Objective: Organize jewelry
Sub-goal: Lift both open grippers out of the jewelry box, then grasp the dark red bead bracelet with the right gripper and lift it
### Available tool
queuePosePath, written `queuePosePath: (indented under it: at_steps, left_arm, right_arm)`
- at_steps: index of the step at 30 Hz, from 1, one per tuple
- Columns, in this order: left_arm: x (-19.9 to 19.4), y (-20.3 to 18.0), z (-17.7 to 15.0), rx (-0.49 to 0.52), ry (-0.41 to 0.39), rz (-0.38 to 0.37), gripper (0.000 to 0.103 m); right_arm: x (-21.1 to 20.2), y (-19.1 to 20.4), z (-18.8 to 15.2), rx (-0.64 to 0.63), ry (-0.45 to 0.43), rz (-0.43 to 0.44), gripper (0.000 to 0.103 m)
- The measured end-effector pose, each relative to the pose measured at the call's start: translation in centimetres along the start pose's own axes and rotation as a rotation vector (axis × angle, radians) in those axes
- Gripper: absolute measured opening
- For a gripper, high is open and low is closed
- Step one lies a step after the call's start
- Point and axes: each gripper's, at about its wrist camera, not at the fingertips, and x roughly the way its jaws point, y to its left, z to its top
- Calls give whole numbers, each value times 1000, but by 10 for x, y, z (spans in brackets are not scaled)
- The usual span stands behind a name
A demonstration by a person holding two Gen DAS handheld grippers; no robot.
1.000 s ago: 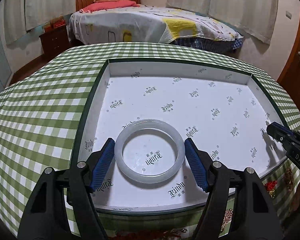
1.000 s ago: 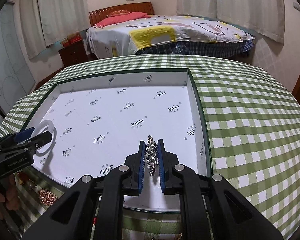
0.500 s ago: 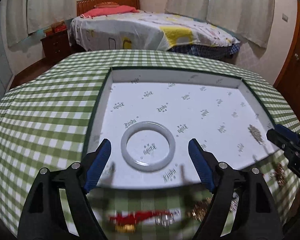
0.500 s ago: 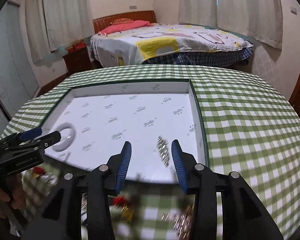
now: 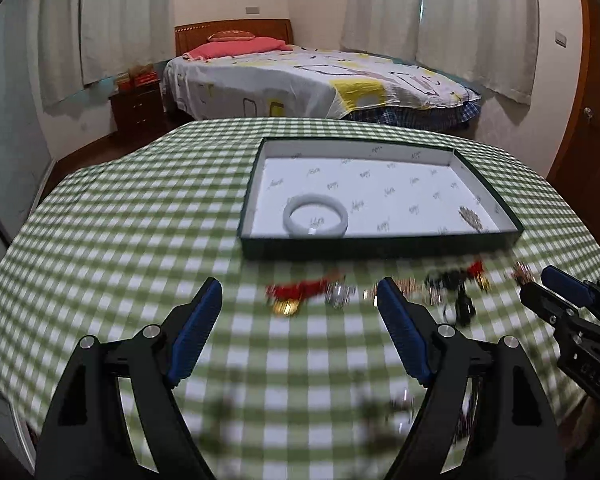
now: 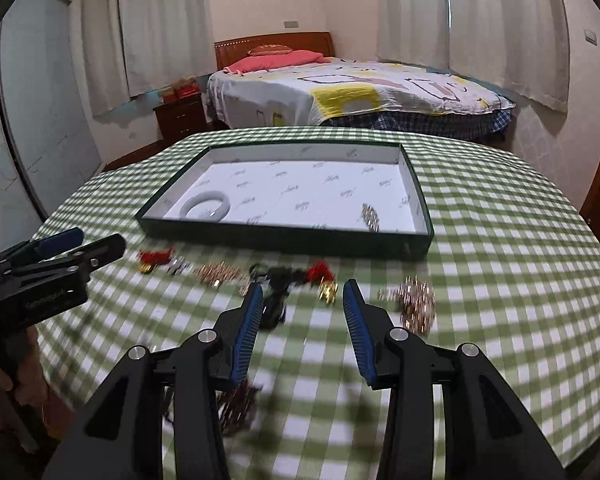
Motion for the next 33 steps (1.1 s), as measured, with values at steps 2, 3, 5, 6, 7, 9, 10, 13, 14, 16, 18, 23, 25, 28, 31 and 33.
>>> queuePosePath:
  at_steps: [2,3,5,6,7,9,10,13,14,16,18,23,25,28,31,33]
  left_arm:
    - [-12,7,-8,-7,-1,12,78]
    - [-15,10,-10,-9,-1,16,78]
    - [-25,16,-18,-19,-2,28,78]
    - [-30,22,-22,-26,-2,36,78]
    - [-35,27,-25,-31,-3,45,78]
    - [-43,36,-34,-41,-4,60,78]
    - [-45,40,-37,-46,-4,68,78]
    - [-51,54,-48,-74,2,86,78]
    - [-52,58,-51,-82,7,91,78]
    - [-53,65,-56,-87,10,105,78]
    - [-53,72,-61,-94,13,121,78]
    - [-48,88,-66,-151,41,116,78]
    - [-47,90,-67,-162,44,112,78]
    - [-46,89,-67,-156,48,116,78]
    - [-44,88,-67,-158,53,114,78]
    - [-43,88,-67,-157,56,115,78]
  right_arm:
    - [-6,3,-6,3,1,7,42]
    - [-9,5,-9,0,2,11,42]
    - [-13,12,-15,-15,0,14,42]
    - [-15,15,-17,-24,0,16,42]
    - [-16,19,-21,-33,2,20,42]
    - [-18,28,-27,-45,7,26,42]
    - [-17,32,-30,-53,11,32,42]
    - [-12,42,-34,-66,27,45,42]
    - [-11,45,-35,-67,30,48,42]
    - [-7,50,-37,-71,35,49,46]
    - [-4,55,-40,-72,42,48,56]
    - [6,67,-46,-108,63,45,57]
    - [10,68,-49,-117,74,34,57]
    - [14,65,-50,-106,92,33,58]
    - [17,64,-53,-108,101,30,63]
    - [18,65,-54,-112,109,29,66]
